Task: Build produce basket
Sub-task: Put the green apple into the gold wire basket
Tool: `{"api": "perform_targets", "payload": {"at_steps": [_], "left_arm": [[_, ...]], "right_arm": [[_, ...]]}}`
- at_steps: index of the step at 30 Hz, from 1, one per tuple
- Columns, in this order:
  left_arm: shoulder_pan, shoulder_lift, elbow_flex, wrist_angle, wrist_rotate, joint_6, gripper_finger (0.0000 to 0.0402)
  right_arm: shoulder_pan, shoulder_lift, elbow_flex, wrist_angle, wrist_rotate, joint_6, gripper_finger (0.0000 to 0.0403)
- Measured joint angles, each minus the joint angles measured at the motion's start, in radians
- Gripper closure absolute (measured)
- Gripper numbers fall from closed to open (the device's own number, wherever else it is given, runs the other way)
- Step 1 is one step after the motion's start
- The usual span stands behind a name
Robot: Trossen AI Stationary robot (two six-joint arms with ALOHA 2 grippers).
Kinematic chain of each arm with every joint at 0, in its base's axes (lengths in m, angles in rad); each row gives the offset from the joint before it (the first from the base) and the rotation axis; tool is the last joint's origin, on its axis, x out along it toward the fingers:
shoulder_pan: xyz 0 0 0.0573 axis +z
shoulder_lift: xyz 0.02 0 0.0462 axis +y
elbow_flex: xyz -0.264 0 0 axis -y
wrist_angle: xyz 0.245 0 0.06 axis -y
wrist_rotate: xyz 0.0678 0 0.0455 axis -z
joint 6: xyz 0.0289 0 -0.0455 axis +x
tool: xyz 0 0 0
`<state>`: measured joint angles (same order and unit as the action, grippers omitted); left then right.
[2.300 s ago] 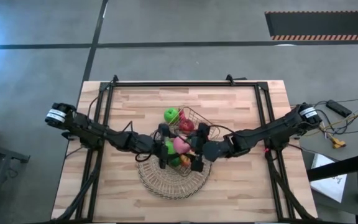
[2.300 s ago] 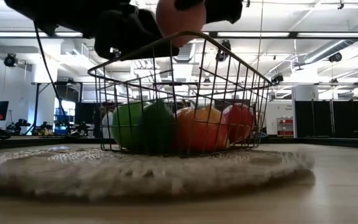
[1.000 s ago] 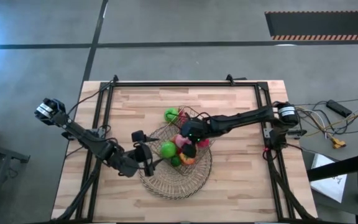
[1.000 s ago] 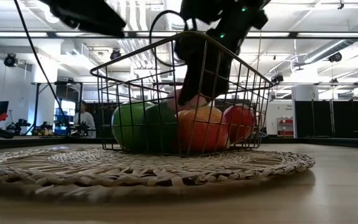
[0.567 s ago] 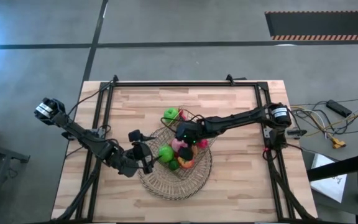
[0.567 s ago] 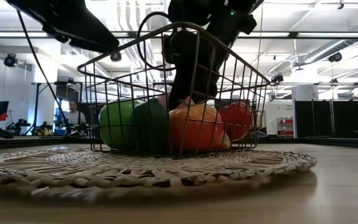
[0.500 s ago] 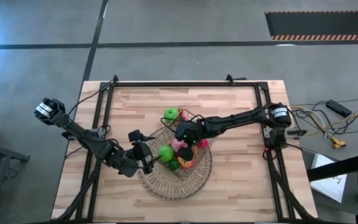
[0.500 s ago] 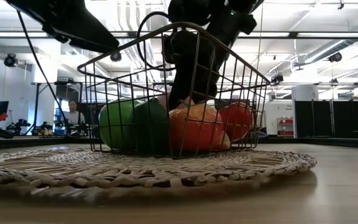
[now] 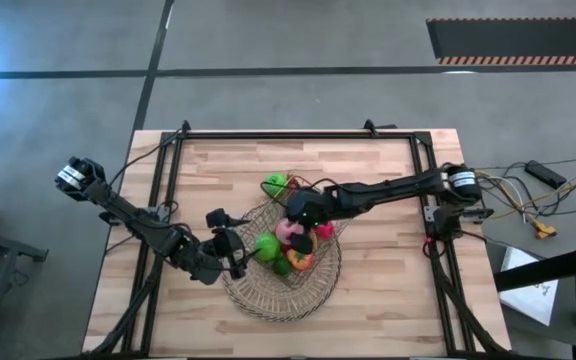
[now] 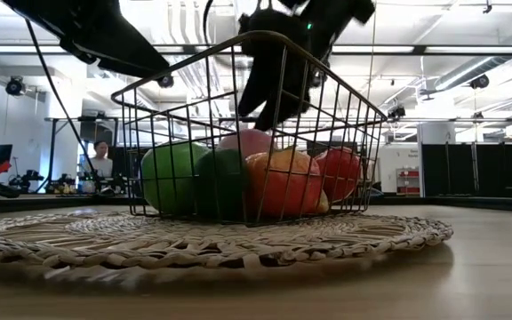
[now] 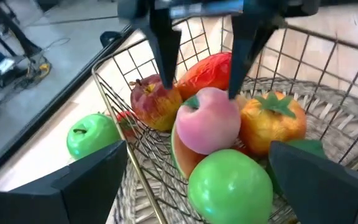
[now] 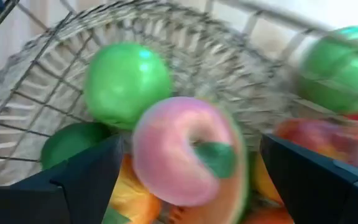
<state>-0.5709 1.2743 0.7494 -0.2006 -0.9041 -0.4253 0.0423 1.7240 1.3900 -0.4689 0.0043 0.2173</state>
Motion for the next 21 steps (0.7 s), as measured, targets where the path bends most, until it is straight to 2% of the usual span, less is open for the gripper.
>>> {"api": "perform_targets", "payload": {"at_steps": [3,6,9,13,17,19,21], "left_arm": [[0.002,-0.002,-0.002,-0.002,-0.026,-0.069,0.0026],[0.002,-0.029,-0.002,-0.032,-0.05,-0.077,0.0026],[0.014,-0.089,-0.004,-0.076,-0.064,-0.093,0.0026],[0.069,-0.182,-0.014,-0.129,-0.052,-0.091,0.0031],[0.21,-0.25,-0.056,-0.119,0.084,-0.012,0.0045],[0.311,-0.26,-0.075,-0.092,0.183,0.018,0.0055],[0.434,-0.261,-0.099,-0.025,0.323,0.058,0.0067]], "right_arm": [[0.033,-0.062,-0.003,-0.046,0.143,-0.001,0.0035],[0.093,-0.133,-0.005,-0.089,0.342,0.004,0.0035],[0.181,-0.2,-0.015,-0.124,0.531,0.021,0.0035],[0.318,-0.265,-0.048,-0.142,0.711,0.064,0.0035],[0.451,-0.299,-0.113,-0.147,0.867,0.14,0.0035],[0.505,-0.299,-0.153,-0.151,0.928,0.196,0.0035],[0.548,-0.294,-0.189,-0.147,0.965,0.261,0.0036]]}}
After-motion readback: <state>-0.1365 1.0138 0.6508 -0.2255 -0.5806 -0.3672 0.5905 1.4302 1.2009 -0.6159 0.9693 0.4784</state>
